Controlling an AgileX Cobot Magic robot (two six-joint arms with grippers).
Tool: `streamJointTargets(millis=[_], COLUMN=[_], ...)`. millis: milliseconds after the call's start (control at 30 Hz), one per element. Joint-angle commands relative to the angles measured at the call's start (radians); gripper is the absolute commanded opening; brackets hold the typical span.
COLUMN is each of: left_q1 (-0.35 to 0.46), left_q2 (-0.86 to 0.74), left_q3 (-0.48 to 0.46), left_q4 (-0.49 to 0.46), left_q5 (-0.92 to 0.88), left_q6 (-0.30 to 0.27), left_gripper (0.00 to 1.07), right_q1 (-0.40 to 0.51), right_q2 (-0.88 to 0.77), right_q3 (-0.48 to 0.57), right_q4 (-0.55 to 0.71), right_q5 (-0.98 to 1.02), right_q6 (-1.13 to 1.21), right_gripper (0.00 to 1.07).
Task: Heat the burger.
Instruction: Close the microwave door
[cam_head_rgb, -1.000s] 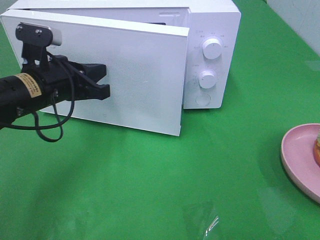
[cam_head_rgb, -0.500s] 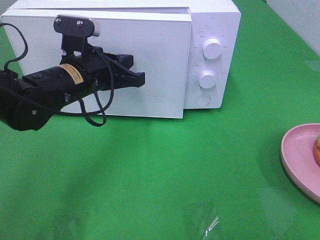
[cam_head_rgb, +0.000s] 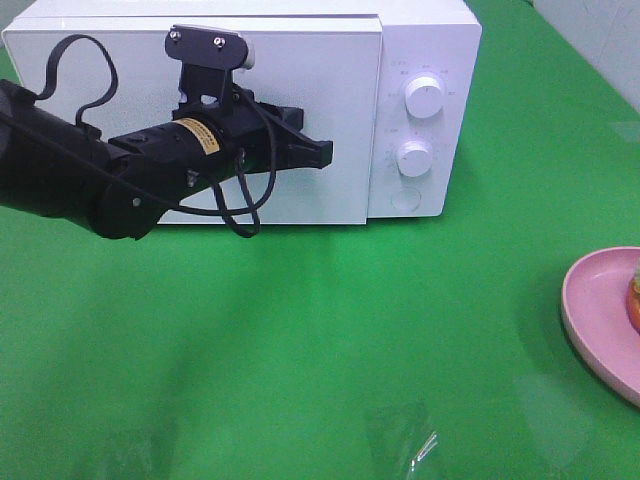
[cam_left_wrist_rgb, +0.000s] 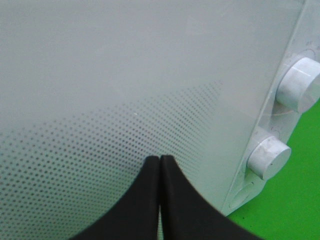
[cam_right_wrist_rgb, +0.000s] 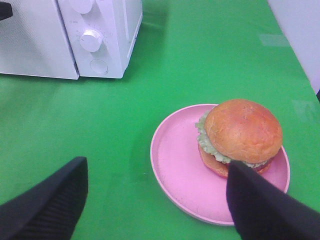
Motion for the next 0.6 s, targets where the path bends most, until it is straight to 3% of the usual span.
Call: streamJointTargets(millis=[33, 300, 600], left_q1=[0.014, 0.016, -0.022], left_q2=[0.010, 0.034, 0.006], left_q3=[-0.043, -0.099, -0.101], left_q4=[-0.083, -0.206, -0.233], left_q5=[-0.038, -0.020, 0.063], left_q6=[0.007, 0.146, 0.177], left_gripper=[0.00, 0.00, 0.00], right_q1=[-0.003, -0.003, -0.003], right_q2=[-0.027, -0.027, -0.027], right_q3=[0.002, 0.002, 0.002], right_q4=[0.002, 0.002, 0.002], right_q5=[-0.008, -0.008, -0.008], right_q6=[-0.008, -0.008, -0.008], right_gripper=[0.73, 0.73, 0.73])
